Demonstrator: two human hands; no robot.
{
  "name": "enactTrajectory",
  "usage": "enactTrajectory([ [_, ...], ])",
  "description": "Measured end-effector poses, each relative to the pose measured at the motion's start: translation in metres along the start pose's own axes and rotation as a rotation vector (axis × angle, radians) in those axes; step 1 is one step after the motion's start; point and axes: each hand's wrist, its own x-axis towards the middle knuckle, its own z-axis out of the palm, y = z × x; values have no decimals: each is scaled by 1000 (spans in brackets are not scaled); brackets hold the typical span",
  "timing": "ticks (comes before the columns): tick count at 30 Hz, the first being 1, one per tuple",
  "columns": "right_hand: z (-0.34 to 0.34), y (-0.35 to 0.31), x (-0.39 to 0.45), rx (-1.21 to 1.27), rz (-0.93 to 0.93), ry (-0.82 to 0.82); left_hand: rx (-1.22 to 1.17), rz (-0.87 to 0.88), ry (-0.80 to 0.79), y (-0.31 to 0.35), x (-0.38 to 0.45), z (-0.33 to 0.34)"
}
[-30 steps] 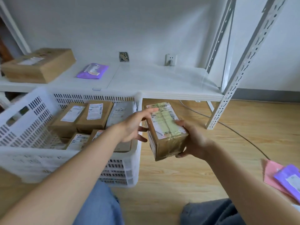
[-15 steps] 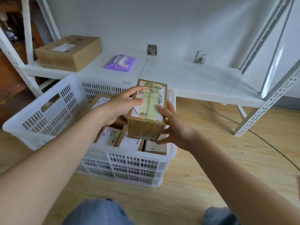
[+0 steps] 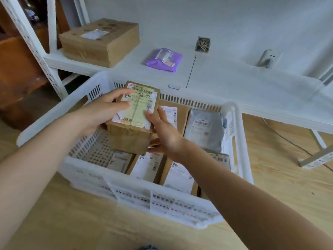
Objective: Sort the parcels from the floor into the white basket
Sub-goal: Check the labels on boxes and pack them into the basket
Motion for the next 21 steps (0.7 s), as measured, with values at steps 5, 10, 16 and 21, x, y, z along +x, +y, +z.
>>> enactTrajectory([
  [5, 17, 25, 49, 0, 143, -46, 89, -209, -98, -46, 35, -28],
  [10, 23, 37, 69, -24, 283, -29, 230, -282, -279, -68, 52, -41],
  [16, 40, 51, 90, -125, 398, 48, 269, -416, -411, -100, 56, -47],
  [21, 48, 74, 100, -318, 454, 93, 345, -439, -505, -137, 59, -45],
])
